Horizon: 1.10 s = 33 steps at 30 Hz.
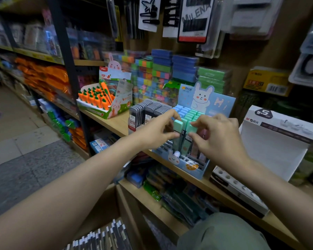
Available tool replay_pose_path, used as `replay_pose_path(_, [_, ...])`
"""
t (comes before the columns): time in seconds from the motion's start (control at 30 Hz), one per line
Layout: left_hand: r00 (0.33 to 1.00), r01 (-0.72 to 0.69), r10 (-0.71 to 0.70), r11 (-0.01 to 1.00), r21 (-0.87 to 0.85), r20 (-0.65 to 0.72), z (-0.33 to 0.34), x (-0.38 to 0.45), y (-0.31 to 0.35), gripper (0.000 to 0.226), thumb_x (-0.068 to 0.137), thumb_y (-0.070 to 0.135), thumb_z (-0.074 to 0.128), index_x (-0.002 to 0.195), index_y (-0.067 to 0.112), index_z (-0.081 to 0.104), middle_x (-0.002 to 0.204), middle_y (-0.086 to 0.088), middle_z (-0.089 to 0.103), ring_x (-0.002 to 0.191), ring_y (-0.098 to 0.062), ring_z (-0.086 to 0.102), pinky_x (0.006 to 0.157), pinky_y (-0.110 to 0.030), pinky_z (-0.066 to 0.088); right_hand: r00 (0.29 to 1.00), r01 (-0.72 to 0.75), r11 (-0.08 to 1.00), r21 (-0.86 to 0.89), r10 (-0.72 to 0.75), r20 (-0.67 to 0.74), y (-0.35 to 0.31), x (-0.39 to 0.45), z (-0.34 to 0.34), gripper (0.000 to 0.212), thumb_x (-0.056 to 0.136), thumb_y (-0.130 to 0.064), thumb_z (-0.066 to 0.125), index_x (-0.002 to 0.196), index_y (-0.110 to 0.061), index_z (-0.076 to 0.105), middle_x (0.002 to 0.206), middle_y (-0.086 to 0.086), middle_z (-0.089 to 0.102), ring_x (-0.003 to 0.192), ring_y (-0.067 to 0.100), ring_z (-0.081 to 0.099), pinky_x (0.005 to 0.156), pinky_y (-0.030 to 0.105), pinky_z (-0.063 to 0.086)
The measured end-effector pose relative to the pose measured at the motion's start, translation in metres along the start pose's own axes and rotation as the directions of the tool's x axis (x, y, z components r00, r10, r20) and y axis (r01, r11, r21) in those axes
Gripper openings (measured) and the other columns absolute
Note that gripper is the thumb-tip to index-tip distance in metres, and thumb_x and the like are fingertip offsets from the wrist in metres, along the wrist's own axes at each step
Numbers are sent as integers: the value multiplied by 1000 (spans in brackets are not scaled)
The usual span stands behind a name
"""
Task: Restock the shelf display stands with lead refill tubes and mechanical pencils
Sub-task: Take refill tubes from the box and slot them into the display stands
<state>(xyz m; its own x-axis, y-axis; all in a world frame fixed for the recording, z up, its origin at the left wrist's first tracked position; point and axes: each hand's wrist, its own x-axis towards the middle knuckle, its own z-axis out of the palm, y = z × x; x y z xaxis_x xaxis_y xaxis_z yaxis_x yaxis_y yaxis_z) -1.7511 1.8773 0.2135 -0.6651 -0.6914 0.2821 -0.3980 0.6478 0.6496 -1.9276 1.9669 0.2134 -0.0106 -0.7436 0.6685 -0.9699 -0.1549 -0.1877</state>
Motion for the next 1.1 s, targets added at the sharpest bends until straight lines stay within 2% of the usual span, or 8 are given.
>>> replay_pose_path(0.1, [995, -40, 46, 997, 68, -84, 6, -2, -2, 40, 92, 13, 63, 111, 34, 37, 85, -11, 61, 76, -30, 62, 75, -53, 53, 1000, 15, 997, -73, -16, -13, -1, -2, 2, 22, 77, -35, 78, 94, -22, 71, 82, -6, 65, 92, 23, 54, 75, 33, 24])
replay_pose_path(0.2, [971, -118, 155, 973, 199, -182, 16, -8, -2, 41, 90, 11, 64, 118, 33, 44, 105, 8, 54, 79, -13, 58, 73, -35, 51, 998, 15, 995, -100, -21, -63, -1, -4, 4, 22, 73, -30, 82, 92, -19, 75, 91, -1, 61, 93, 26, 56, 74, 34, 26])
replay_pose_path(0.33, [874, -180, 348, 881, 438, -340, 31, -11, -4, 43, 81, 5, 74, 121, 15, 62, 113, -3, 56, 96, -18, 52, 73, -31, 48, 994, 4, 995, -98, -15, -108, -2, -9, 6, 26, 73, -27, 82, 96, -18, 76, 99, 4, 58, 97, 27, 52, 75, 34, 25])
replay_pose_path(0.43, [863, -125, 296, 910, 395, -408, 37, -12, -6, 48, 80, 6, 75, 126, 16, 63, 120, -4, 58, 109, -23, 49, 85, -35, 49, 994, 9, 995, -103, -20, -108, -4, -13, 10, 27, 77, -26, 79, 102, -18, 75, 108, 3, 61, 105, 28, 53, 79, 38, 30])
replay_pose_path(0.63, [895, -126, 251, 935, 330, -368, 32, -9, -7, 49, 85, 9, 70, 131, 21, 58, 141, 8, 48, 123, -15, 39, 102, -26, 36, 997, -3, 996, -90, -4, -80, -3, -10, 7, 23, 84, -32, 71, 104, -22, 75, 110, -9, 69, 113, 22, 54, 87, 42, 30])
replay_pose_path(0.73, [908, -140, 254, 934, 329, -333, 30, -13, -4, 64, 84, 5, 62, 143, 24, 44, 150, 15, 36, 133, -9, 31, 104, -18, 27, 999, 34, 994, -102, -37, -29, -1, -14, 6, 41, 85, -34, 69, 124, -25, 64, 117, -10, 67, 118, 21, 51, 89, 41, 26])
replay_pose_path(0.9, [937, -166, 270, 902, 398, -222, 33, -24, 0, 76, 80, 7, 56, 150, 23, 31, 145, 7, 42, 140, -10, 25, 113, -37, 31, 997, 7, 996, -87, 0, 80, 5, -24, 0, 62, 89, -37, 60, 146, -34, 36, 126, -10, 59, 128, 15, 41, 97, 40, 23])
replay_pose_path(1.1, [945, -196, 276, 907, 373, -175, 30, -21, 10, 66, 82, 9, 55, 145, 20, 39, 151, 8, 35, 144, -8, 20, 120, -34, 20, 998, -16, 985, 171, 7, 55, 17, -28, -16, 63, 91, -31, 61, 148, -26, 34, 143, -6, 49, 133, 10, 41, 111, 34, 32])
